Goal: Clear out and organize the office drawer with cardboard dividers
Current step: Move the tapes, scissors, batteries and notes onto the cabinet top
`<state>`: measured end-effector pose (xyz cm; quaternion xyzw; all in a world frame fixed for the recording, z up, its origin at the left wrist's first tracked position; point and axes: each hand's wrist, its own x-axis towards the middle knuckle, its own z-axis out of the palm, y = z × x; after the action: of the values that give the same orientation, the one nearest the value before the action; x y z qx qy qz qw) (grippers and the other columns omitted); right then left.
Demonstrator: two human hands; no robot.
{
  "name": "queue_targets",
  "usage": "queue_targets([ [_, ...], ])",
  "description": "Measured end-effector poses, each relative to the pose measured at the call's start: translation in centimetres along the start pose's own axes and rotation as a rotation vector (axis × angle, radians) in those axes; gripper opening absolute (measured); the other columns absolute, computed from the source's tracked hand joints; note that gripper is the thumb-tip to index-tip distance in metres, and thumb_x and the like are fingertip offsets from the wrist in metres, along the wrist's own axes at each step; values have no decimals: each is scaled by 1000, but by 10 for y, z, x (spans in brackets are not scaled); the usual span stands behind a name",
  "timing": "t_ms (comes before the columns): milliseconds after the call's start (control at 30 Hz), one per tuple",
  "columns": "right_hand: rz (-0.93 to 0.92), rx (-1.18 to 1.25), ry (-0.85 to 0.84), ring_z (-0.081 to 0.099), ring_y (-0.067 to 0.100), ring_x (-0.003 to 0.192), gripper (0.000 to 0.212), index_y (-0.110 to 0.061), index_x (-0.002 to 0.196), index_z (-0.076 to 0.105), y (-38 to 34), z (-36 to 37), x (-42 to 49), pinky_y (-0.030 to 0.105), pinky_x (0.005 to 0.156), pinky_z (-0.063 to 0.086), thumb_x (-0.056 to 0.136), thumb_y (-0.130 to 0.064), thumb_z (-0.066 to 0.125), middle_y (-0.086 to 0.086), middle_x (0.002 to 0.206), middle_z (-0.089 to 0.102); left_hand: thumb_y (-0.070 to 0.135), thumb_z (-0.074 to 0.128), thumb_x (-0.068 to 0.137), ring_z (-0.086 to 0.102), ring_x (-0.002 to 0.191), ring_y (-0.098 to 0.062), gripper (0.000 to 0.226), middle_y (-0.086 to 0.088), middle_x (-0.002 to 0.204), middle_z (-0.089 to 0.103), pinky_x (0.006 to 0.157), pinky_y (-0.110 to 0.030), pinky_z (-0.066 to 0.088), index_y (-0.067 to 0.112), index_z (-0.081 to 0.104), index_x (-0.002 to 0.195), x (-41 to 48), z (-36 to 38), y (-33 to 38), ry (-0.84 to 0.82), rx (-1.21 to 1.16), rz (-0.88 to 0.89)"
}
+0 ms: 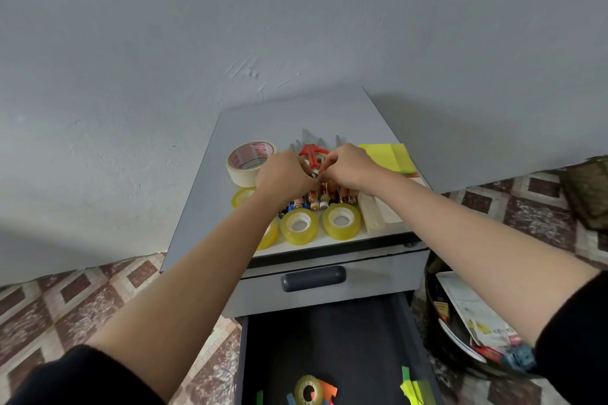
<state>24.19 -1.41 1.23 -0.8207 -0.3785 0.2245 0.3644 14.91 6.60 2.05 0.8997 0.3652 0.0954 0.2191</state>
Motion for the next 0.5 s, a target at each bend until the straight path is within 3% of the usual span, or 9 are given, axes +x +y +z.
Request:
queue_targets([
  [133,9,-13,21,50,13,46,14,-5,96,68,2,0,-3,18,37,36,86,-9,60,-4,65,51,27,71,78,69,75,-20,14,-5,87,72,76,-38,58,17,71,88,-4,-2,1,6,-20,8],
  [267,24,6,59,49,18,51,21,7,99,67,2,-1,-13,25,47,38,86,-3,55,22,87,68,15,67,79,70,74,-20,8,-5,90,72,76,-38,58,17,72,85,-12,-7,1,13,-41,13],
  [500,17,-20,62,57,25,57,24,8,100,67,1,-4,-36,27,48,44,85,1,49,23,96,69,14,64,79,67,73,-20,9,-4,76,69,74,-36,58,11,72,82,-34,-15,-2,34,-57,0],
])
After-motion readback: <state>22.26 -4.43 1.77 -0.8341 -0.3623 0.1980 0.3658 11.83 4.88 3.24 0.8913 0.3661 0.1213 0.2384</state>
